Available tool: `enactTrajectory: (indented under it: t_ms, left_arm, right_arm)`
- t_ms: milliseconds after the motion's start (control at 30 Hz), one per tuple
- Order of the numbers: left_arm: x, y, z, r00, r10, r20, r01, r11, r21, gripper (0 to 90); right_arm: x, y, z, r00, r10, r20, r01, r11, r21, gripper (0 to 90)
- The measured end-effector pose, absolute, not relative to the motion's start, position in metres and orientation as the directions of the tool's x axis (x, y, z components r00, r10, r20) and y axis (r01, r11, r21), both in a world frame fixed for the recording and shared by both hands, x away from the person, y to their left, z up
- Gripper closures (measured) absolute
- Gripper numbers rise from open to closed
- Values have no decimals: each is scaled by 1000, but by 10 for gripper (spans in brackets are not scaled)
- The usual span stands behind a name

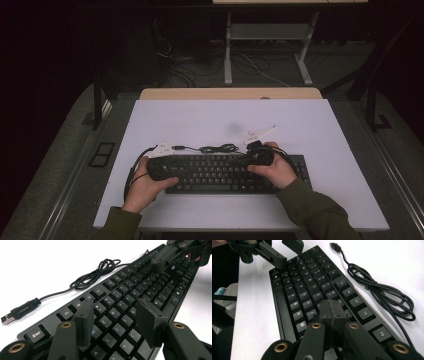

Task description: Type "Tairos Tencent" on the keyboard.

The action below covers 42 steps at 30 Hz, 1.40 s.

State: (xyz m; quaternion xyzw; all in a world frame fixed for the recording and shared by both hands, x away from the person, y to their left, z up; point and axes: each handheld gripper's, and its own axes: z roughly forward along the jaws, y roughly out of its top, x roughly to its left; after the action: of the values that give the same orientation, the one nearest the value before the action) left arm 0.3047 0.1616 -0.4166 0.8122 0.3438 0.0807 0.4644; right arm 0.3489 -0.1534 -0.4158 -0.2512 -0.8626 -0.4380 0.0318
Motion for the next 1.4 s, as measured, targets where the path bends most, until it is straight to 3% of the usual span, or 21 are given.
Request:
enactTrajectory:
  t_ms: [1400]
  left_arm:
    - [303,165,-411,748,640,-177,470,-322,822,470]
  right_arm:
    - [352,-144,-434,-856,459,238,484,551,680,897]
